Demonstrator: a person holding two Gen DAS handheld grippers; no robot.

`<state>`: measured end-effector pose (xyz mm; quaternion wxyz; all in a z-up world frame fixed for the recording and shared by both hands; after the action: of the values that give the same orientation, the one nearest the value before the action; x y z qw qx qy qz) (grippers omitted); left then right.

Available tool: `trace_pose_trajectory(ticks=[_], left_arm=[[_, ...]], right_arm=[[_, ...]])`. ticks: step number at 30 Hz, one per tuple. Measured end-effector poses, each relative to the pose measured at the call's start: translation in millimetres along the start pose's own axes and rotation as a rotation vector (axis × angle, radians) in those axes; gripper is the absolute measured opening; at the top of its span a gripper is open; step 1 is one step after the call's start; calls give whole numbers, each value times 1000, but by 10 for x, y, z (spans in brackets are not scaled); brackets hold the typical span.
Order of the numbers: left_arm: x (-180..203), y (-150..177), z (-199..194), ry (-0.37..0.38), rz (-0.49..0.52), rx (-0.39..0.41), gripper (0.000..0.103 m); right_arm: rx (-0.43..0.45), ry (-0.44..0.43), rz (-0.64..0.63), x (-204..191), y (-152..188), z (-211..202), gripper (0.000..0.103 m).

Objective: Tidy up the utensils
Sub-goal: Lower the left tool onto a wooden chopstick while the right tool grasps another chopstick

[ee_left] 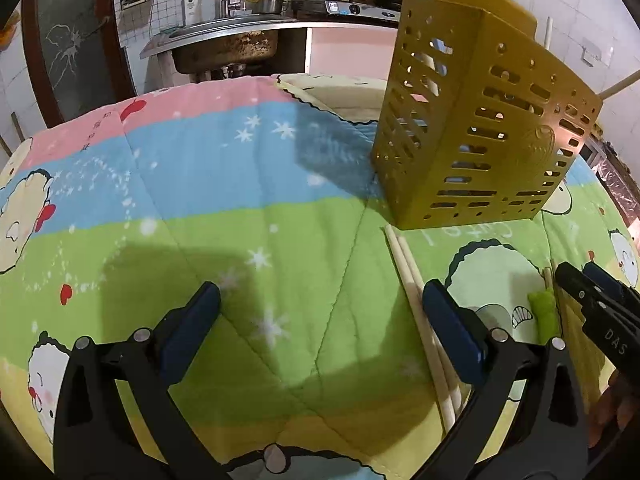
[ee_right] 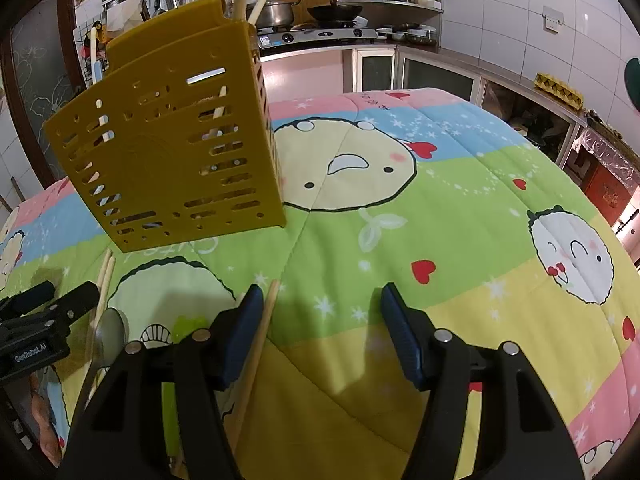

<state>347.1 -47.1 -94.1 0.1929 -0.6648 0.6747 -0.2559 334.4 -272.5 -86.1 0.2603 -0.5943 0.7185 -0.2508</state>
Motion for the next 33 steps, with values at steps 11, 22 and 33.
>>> trace_pose_trajectory(ticks=[11, 22, 33], left_arm=[[-52, -7, 48, -18, 4, 1, 98], [-6, -16, 63, -30, 17, -6, 98], [60, 12, 59, -35, 53, -21, 89]], right_arm=[[0, 1, 1, -3, 48, -27, 61], [-24, 37, -22, -85, 76, -16, 61], [-46, 56, -62, -226, 139, -58, 43]])
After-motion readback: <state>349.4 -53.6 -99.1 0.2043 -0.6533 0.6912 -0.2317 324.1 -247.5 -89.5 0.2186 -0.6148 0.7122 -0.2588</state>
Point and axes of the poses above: each gripper's, at about its wrist camera, not at the fingertips, and z roughly the way its jaws point, x to its right, y to its underside, the point moved 6 cm from there along z, roughly the way its jaws point, and after that the axes turned 1 degree about -x, right-handed, at the moved point
